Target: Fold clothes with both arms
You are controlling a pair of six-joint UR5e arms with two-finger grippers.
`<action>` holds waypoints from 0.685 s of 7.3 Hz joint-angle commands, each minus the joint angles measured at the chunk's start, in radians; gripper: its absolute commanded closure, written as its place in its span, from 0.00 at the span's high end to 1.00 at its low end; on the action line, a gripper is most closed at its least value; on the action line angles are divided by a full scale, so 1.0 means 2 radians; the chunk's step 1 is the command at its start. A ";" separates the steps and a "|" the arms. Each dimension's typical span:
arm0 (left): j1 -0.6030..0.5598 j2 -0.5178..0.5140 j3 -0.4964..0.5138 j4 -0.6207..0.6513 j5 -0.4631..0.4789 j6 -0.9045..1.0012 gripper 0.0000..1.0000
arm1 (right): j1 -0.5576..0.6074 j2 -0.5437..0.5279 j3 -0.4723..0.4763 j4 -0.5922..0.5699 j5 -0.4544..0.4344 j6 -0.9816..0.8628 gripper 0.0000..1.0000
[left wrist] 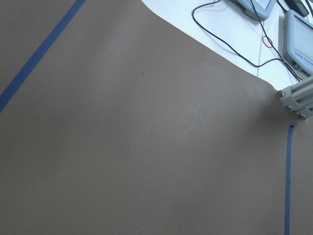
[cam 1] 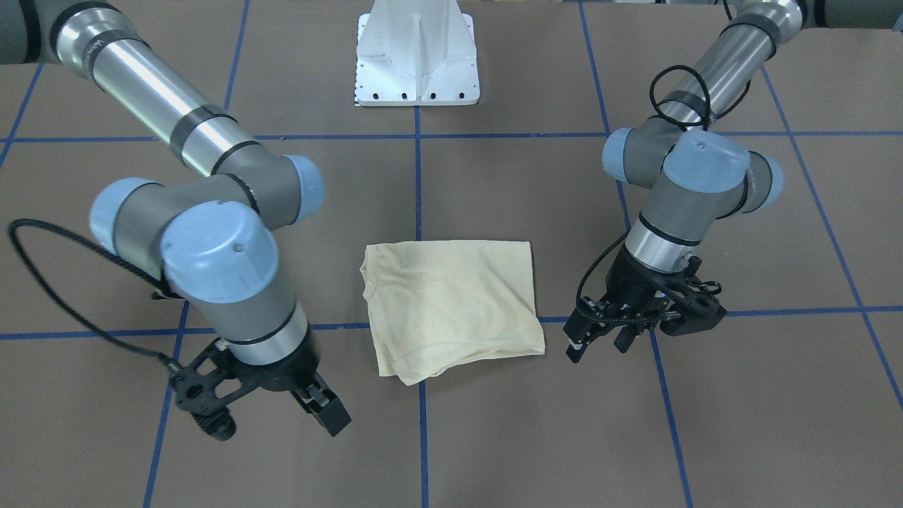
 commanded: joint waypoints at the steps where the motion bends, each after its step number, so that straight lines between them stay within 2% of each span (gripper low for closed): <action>1: -0.065 0.060 -0.046 0.002 -0.094 0.170 1.00 | 0.116 -0.123 0.073 -0.035 0.126 -0.306 1.00; 2: -0.101 0.109 -0.066 0.002 -0.123 0.266 1.00 | 0.165 -0.159 0.087 -0.071 0.145 -0.438 1.00; 3: -0.156 0.151 -0.069 0.003 -0.170 0.388 1.00 | 0.200 -0.188 0.092 -0.109 0.145 -0.572 1.00; 4: -0.206 0.180 -0.069 0.011 -0.198 0.462 1.00 | 0.235 -0.213 0.092 -0.134 0.144 -0.664 1.00; 5: -0.257 0.184 -0.070 0.063 -0.216 0.550 1.00 | 0.269 -0.230 0.088 -0.153 0.144 -0.737 1.00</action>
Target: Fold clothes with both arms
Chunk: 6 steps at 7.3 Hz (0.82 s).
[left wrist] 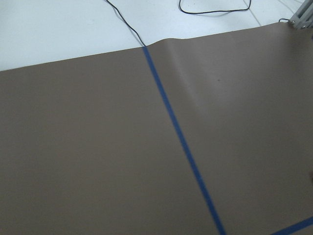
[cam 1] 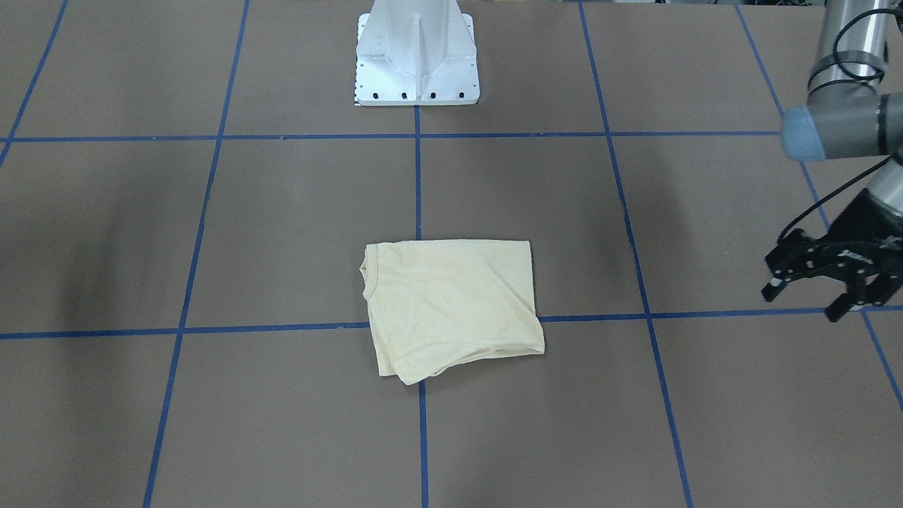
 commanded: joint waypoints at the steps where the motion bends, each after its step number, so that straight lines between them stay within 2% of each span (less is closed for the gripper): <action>1: -0.112 0.024 0.000 0.107 -0.032 0.221 1.00 | 0.070 -0.034 -0.002 -0.054 0.001 -0.159 1.00; 2: -0.145 0.022 0.002 0.144 -0.028 0.274 1.00 | 0.078 -0.030 0.001 -0.088 0.001 -0.172 1.00; 4: -0.154 0.022 -0.001 0.158 -0.031 0.287 1.00 | 0.085 -0.036 0.012 -0.096 -0.002 -0.180 1.00; 6: -0.154 0.026 -0.005 0.185 -0.031 0.287 1.00 | 0.079 -0.054 0.047 -0.096 -0.004 -0.174 1.00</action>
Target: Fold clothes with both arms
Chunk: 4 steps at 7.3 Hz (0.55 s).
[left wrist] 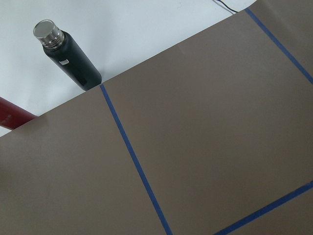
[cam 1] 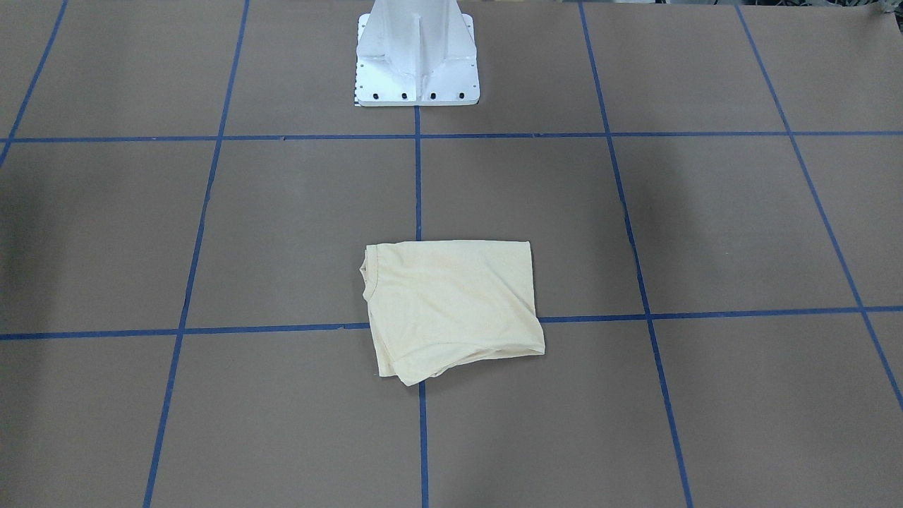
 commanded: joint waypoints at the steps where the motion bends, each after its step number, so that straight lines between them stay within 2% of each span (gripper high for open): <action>1: -0.001 0.003 -0.001 0.014 0.000 -0.003 1.00 | -0.004 -0.017 0.031 0.000 -0.001 0.003 1.00; 2: 0.000 0.002 0.003 0.014 -0.001 -0.004 1.00 | -0.005 -0.033 0.050 0.000 0.000 0.003 1.00; 4: 0.000 0.002 -0.002 0.014 -0.002 -0.004 1.00 | -0.014 -0.041 0.058 0.003 0.004 0.001 1.00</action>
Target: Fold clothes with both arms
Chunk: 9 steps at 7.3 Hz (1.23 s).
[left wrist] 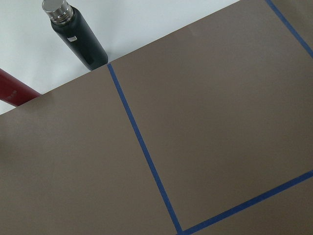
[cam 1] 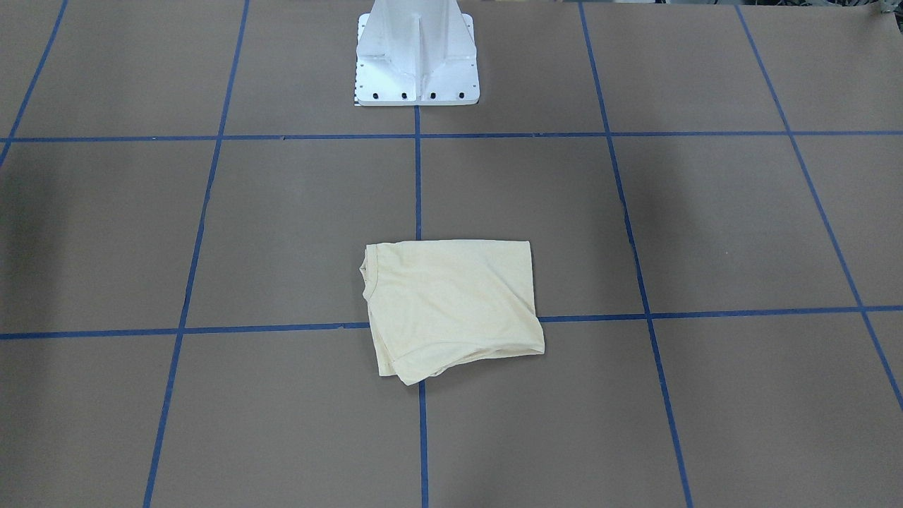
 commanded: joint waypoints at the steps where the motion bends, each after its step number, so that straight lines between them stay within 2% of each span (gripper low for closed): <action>1: 0.000 -0.001 0.003 0.000 0.000 0.000 1.00 | -0.022 -0.005 0.004 0.003 0.002 0.005 1.00; 7: 0.000 0.014 -0.020 0.000 -0.003 -0.008 1.00 | -0.029 -0.026 0.007 0.005 -0.001 -0.003 1.00; 9: 0.000 0.035 -0.030 -0.006 -0.010 -0.019 1.00 | -0.029 -0.032 0.006 0.005 0.002 -0.003 1.00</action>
